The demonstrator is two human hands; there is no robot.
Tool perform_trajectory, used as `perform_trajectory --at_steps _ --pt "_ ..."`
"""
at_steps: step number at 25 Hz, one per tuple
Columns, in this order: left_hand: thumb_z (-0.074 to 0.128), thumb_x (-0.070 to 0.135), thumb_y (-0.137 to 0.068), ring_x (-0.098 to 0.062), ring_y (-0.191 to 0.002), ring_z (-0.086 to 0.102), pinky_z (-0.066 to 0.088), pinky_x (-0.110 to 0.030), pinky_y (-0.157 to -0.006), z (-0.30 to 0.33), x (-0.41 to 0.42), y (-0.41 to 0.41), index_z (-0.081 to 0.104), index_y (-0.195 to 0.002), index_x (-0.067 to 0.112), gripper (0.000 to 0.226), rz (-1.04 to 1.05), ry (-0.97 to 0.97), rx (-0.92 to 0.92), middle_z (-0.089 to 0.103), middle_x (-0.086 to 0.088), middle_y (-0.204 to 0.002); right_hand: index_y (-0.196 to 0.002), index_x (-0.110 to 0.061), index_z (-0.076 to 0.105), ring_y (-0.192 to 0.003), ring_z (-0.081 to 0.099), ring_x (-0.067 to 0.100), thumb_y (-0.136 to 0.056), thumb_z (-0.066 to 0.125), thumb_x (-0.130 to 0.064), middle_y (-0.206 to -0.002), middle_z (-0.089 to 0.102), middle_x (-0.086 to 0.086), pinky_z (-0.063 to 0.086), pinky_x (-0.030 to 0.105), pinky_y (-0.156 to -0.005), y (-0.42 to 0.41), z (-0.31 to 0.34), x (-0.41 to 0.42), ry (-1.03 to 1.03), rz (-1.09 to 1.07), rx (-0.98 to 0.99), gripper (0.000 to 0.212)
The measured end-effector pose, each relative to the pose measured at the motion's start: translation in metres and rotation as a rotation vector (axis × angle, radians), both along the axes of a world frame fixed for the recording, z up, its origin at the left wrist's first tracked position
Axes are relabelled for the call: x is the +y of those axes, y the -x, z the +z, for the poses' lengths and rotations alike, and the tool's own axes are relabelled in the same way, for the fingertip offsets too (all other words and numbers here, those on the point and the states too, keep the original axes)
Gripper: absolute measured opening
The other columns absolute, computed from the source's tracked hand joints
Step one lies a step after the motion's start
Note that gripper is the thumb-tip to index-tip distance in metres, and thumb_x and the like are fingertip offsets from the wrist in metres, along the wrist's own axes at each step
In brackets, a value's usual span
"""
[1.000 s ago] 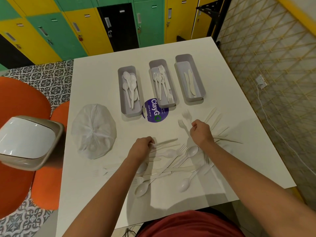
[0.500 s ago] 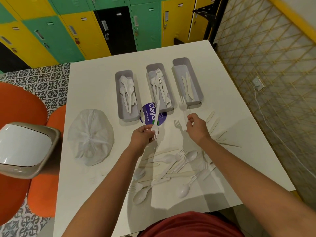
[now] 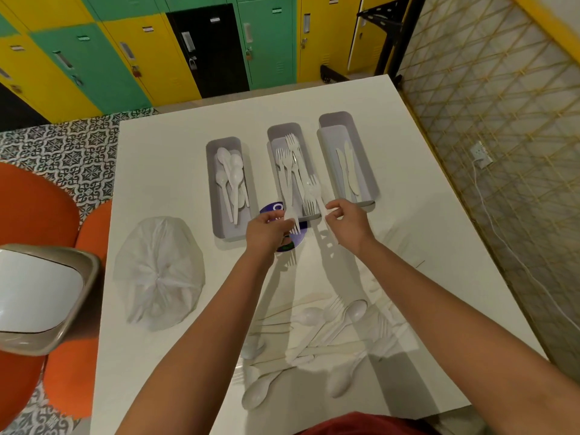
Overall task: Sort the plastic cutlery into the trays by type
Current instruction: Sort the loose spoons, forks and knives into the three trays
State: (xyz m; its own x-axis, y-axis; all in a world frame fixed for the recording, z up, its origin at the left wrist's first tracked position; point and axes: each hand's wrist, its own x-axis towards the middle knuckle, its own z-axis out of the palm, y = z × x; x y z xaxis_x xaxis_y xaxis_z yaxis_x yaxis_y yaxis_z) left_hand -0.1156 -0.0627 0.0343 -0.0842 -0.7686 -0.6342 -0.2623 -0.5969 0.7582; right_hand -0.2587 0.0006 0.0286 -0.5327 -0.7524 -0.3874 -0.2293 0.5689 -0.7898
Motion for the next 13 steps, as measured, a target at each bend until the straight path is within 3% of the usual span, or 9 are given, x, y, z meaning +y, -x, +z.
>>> perform_trajectory --at_steps 3,6,9,13 --pt "0.071 0.007 -0.077 -0.022 -0.074 0.06 0.058 -0.035 -0.077 -0.003 -0.014 0.011 0.061 -0.095 0.013 0.021 -0.051 0.041 -0.091 0.062 -0.009 -0.096 -0.114 -0.008 0.057 -0.061 0.049 0.005 -0.093 0.049 -0.008 -0.073 0.048 -0.008 0.037 0.005 -0.035 0.004 0.0 -0.018 -0.006 0.017 0.023 0.023" --pt "0.068 0.002 -0.078 -0.017 -0.059 0.058 0.054 -0.024 -0.057 0.0 -0.029 0.021 0.061 -0.097 0.008 0.021 -0.093 0.086 -0.13 0.062 -0.005 -0.075 -0.112 -0.008 0.059 -0.062 0.049 0.006 -0.093 0.05 -0.009 -0.073 0.047 -0.009 0.042 0.014 -0.044 0.007 -0.001 -0.037 -0.023 0.021 0.042 0.021" --pt "0.064 -0.001 -0.077 -0.014 -0.053 0.057 0.051 -0.019 -0.051 0.001 -0.046 0.032 0.061 -0.1 0.003 0.024 -0.113 0.125 -0.175 0.061 -0.005 -0.068 -0.109 -0.011 0.059 -0.064 0.053 0.013 -0.093 0.05 -0.009 -0.073 0.048 -0.008 0.043 0.018 -0.049 0.01 0.001 -0.057 -0.033 0.017 0.047 0.018" --pt "0.067 0.006 -0.078 -0.023 -0.071 0.065 0.058 -0.034 -0.077 0.004 -0.068 0.045 0.062 -0.101 0.006 0.024 -0.166 0.236 -0.241 0.07 -0.014 -0.097 -0.113 -0.011 0.058 -0.068 0.055 0.013 -0.094 0.05 -0.012 -0.086 0.056 0.001 0.041 0.015 -0.052 0.013 0.009 -0.077 -0.002 0.034 0.068 0.021"
